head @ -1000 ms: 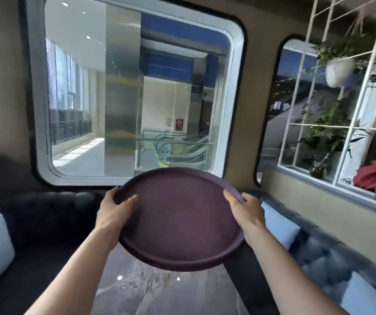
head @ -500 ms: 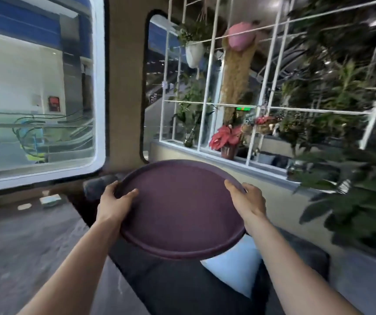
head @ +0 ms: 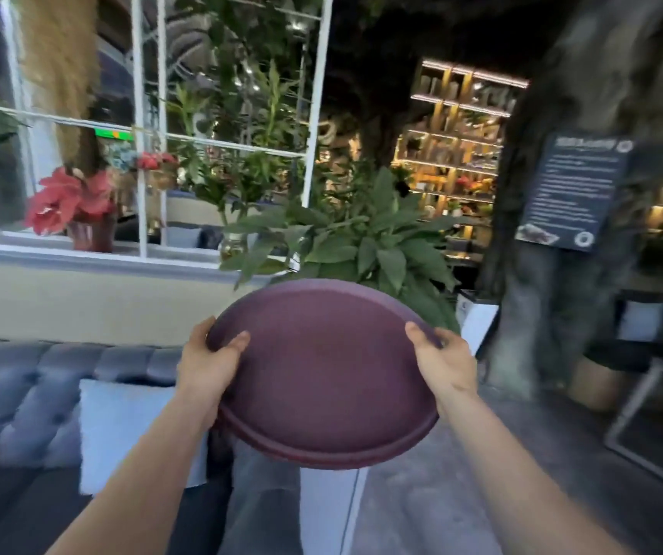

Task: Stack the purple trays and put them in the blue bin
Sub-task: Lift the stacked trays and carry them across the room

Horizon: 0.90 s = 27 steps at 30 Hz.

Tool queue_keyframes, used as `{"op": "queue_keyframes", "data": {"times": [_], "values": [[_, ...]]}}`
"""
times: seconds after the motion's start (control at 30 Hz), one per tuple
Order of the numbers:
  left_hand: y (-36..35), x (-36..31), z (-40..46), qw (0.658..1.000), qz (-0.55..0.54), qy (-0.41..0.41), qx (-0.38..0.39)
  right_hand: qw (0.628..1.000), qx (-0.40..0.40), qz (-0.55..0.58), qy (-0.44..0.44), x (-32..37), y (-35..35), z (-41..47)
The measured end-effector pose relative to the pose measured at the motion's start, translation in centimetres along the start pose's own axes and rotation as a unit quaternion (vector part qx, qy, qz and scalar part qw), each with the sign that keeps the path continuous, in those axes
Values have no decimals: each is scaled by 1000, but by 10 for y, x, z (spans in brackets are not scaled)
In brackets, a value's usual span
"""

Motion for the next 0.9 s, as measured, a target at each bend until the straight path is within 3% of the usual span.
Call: {"op": "queue_keyframes", "data": {"times": [0.23,0.4,0.67,0.9], "values": [[-175,10,-44,981,-8,12,193,980,-182,-55,-66,-58,170,-14],[-292,5,-127,952,-16,2,306,942,-309,-63,-117,-100,298,-60],[-447,-2,-345,850,-11,-8,526,844,-497,-85,-180,-152,501,-191],[-528,-5,-526,793,-25,-1,608,770,-586,-107,-230,-195,638,-280]]}}
Point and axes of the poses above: each hand's wrist, its own z-axis towards the middle knuckle, its own y-axis out of the back of the hand, x = y × z, the point moved 8 cm from there along z, towards the middle knuckle, and after that the axes turned 2 degrees about -y, right-handed, at the moved point
